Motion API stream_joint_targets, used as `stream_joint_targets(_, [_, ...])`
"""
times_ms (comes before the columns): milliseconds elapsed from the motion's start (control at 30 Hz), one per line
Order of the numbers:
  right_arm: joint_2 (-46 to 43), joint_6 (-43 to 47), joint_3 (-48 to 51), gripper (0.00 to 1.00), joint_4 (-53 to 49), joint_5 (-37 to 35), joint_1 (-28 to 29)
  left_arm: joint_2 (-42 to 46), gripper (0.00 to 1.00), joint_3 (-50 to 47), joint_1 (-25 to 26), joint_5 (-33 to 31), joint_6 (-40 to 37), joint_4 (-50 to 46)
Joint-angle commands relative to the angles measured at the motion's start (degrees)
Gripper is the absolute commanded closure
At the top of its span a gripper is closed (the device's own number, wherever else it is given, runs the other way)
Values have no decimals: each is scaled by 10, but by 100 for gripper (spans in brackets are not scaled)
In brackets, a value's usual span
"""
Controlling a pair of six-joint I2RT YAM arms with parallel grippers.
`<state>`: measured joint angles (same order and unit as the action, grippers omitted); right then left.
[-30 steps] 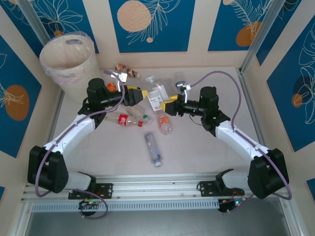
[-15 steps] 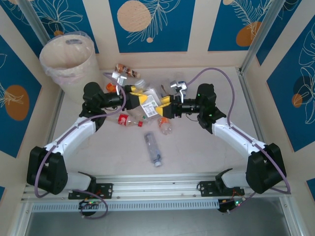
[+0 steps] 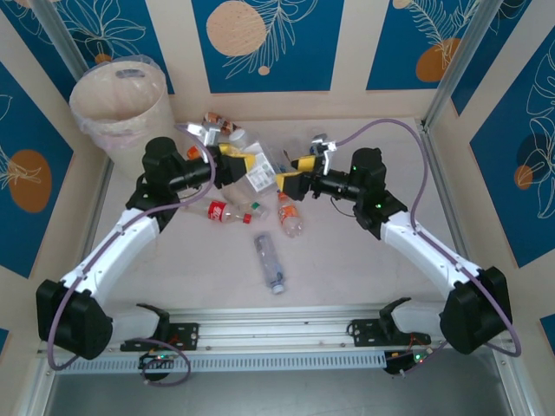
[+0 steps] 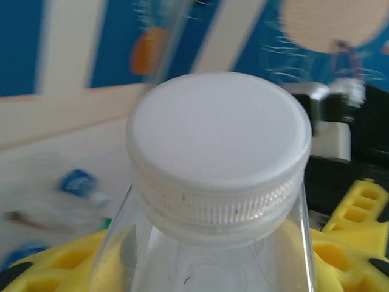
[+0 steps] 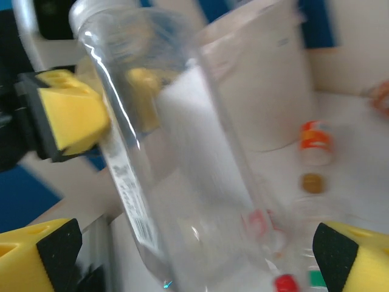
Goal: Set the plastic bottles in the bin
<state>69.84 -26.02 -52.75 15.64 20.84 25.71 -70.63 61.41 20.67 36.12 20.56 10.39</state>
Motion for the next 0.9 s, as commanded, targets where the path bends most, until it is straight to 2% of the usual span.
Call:
stream_joint_targets(0, [-27, -21, 12, 0, -83, -199, -20, 40, 98, 65, 0, -268, -74, -107])
stream_joint_targets(100, [-36, -44, 24, 0, -107, -207, -39, 36, 100, 120, -15, -464, -75, -153])
stream_joint_targets(133, [-40, -50, 29, 0, -108, -211, -40, 27, 100, 144, -29, -499, -71, -172])
stream_joint_targets(200, [-47, -55, 37, 1, -114, -221, -42, 11, 100, 190, -62, -524, -63, -197])
stream_joint_targets(300, [-58, -48, 38, 0, -128, -234, -43, -24, 100, 257, -123, -528, -58, -220])
stream_joint_targets(400, [-69, -39, 37, 0, -137, -243, -43, -65, 100, 315, -185, -505, -67, -222])
stream_joint_targets(533, [-82, -29, 41, 0, -149, -248, -43, -136, 100, 416, -245, -446, -77, -262])
stream_joint_targets(800, [-90, -31, 39, 0, -164, -250, -42, -265, 100, 547, -304, -361, -65, -323])
stream_joint_targets(867, [-93, -28, 39, 0, -168, -252, -43, -298, 95, 581, -310, -351, -75, -342])
